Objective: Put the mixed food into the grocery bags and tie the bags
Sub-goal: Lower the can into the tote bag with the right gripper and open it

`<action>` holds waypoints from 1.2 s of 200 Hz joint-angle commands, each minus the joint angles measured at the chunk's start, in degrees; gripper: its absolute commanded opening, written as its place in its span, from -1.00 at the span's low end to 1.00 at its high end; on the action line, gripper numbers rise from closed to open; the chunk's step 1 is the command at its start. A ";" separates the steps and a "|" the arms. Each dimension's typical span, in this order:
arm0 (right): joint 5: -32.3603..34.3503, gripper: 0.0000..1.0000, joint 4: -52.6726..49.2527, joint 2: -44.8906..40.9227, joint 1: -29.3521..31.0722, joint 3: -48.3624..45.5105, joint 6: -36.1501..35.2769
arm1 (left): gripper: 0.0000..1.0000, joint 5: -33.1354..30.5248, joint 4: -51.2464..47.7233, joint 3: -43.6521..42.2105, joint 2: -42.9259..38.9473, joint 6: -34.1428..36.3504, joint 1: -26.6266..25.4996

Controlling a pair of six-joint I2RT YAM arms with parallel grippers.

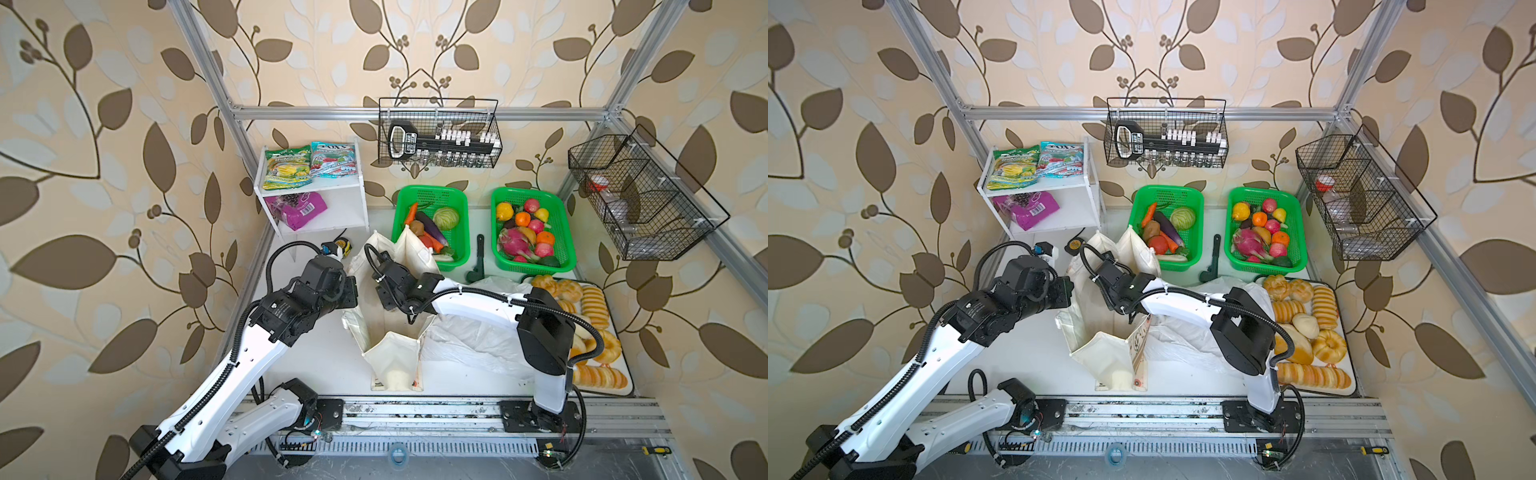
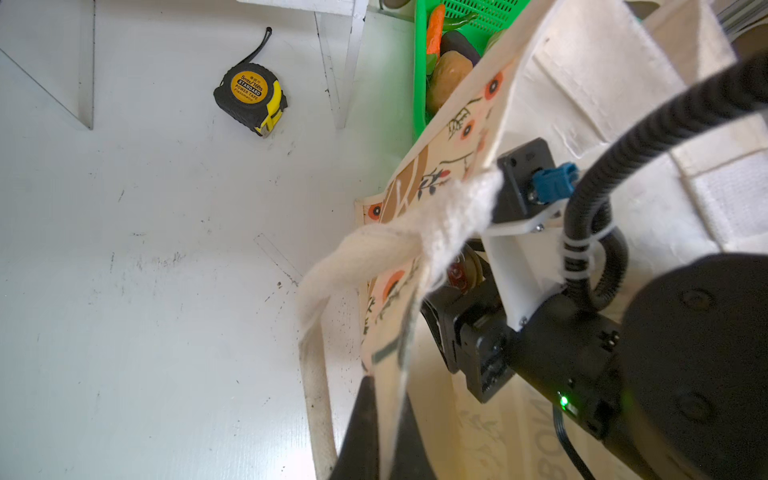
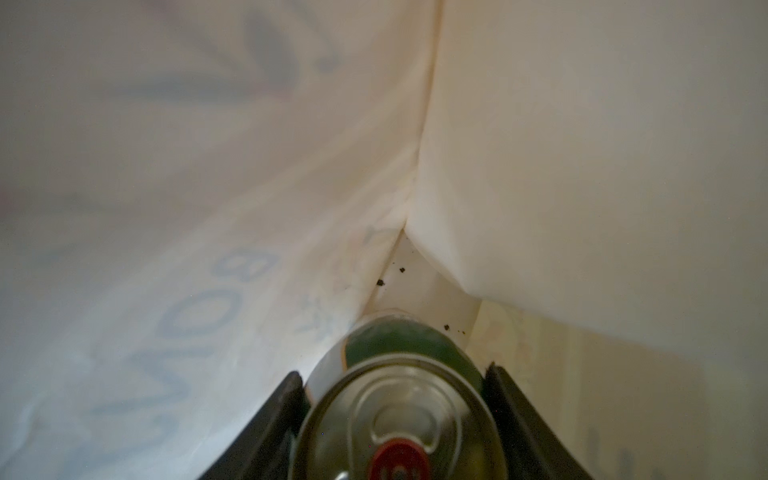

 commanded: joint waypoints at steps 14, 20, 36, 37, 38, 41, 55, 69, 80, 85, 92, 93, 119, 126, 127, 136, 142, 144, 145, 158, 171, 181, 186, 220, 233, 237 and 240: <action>2.56 -0.49 6.11 -1.32 -0.61 0.63 2.68 | -1.00 1.83 1.15 -0.61 -1.58 0.01 0.50; 3.15 -0.50 6.44 -1.55 -0.66 0.76 2.46 | -1.00 2.34 1.15 -0.52 -1.47 0.17 0.50; 3.72 -0.51 7.19 -1.61 -0.59 1.25 1.57 | -1.00 3.95 1.15 -0.24 -1.01 0.70 0.50; 3.72 -0.51 7.19 -1.61 -0.59 1.25 1.57 | -1.00 4.06 1.15 -0.24 -0.99 0.71 0.49; 3.70 -0.51 7.21 -1.58 -0.59 1.27 1.54 | -1.00 4.25 1.15 -0.20 -0.97 0.72 0.45; 3.72 -0.51 7.22 -1.40 -0.64 1.29 1.51 | -1.00 4.58 1.09 -0.11 -0.84 0.79 0.50; 3.89 -0.51 7.68 -0.61 -0.60 1.00 0.97 | -1.00 5.66 1.06 0.00 -0.63 0.90 0.46; 4.23 -0.50 7.60 0.40 -0.60 0.47 0.80 | -1.00 6.25 1.07 0.01 -0.48 0.82 0.51; 3.88 -0.50 7.86 1.11 -0.60 -0.27 0.80 | -1.00 6.26 0.98 0.09 -0.65 0.74 0.48; 3.66 -0.50 7.90 1.23 -0.60 -0.72 0.98 | -1.00 6.16 0.89 0.13 -0.74 0.74 0.44; 3.41 -0.50 7.99 1.50 -0.60 -1.33 1.22 | -1.00 5.97 0.80 0.20 -0.87 0.73 0.49; 3.37 -0.50 8.00 1.46 -0.60 -1.42 1.28 | -1.00 5.91 0.80 0.20 -0.92 0.73 0.49; 2.37 -0.49 9.69 0.99 -0.53 -4.25 2.42 | -1.00 4.84 0.62 0.46 -1.29 0.74 0.43; 2.28 -0.49 10.31 0.94 -0.51 -4.90 2.31 | -1.00 4.86 0.71 0.54 -1.32 0.72 0.49; 2.28 -0.50 10.35 0.92 -0.47 -5.01 2.30 | -1.00 4.87 0.71 0.50 -1.27 0.77 0.53; 2.10 -0.49 10.32 1.07 -0.49 -5.36 2.30 | -1.00 4.88 0.64 0.68 -1.00 0.80 0.48; 2.03 -0.49 10.28 1.07 -0.54 -5.60 2.35 | -1.00 4.95 0.58 0.87 -0.92 0.86 0.49; 2.02 -0.49 10.25 1.08 -0.52 -5.63 2.37 | -1.00 4.98 0.55 0.89 -0.89 0.84 0.47; 2.02 -0.49 10.25 1.08 -0.52 -5.63 2.37 | -1.00 4.97 0.54 0.90 -0.88 0.83 0.48; 1.82 -0.47 10.23 0.95 -0.61 -6.16 1.95 | -1.00 5.14 0.36 1.08 -0.66 0.83 0.43; 1.52 -0.46 10.44 0.65 -0.74 -6.61 1.83 | -1.00 5.23 0.40 0.97 -0.74 0.71 0.48; 1.32 -0.43 10.51 0.60 -0.71 -6.71 1.70 | -1.00 5.28 0.54 0.85 -0.84 0.51 0.44; 1.30 -0.41 10.31 0.55 -0.79 -6.67 1.68 | -1.00 5.23 0.60 0.82 -0.87 0.47 0.49; 0.58 -0.19 10.29 -0.62 -0.81 -6.25 1.13 | -1.00 5.13 0.69 0.87 -1.12 0.31 0.49; 0.15 -0.05 10.04 -1.21 -0.81 -5.77 0.58 | -1.00 5.23 0.71 0.85 -0.99 0.38 0.43; -0.05 -0.01 10.01 -1.33 -0.79 -5.58 0.42 | -1.00 5.36 0.71 0.96 -0.96 0.41 0.40; -0.31 0.01 9.94 -1.46 -0.84 -5.44 0.37 | -1.00 5.39 0.71 0.91 -0.88 0.51 0.48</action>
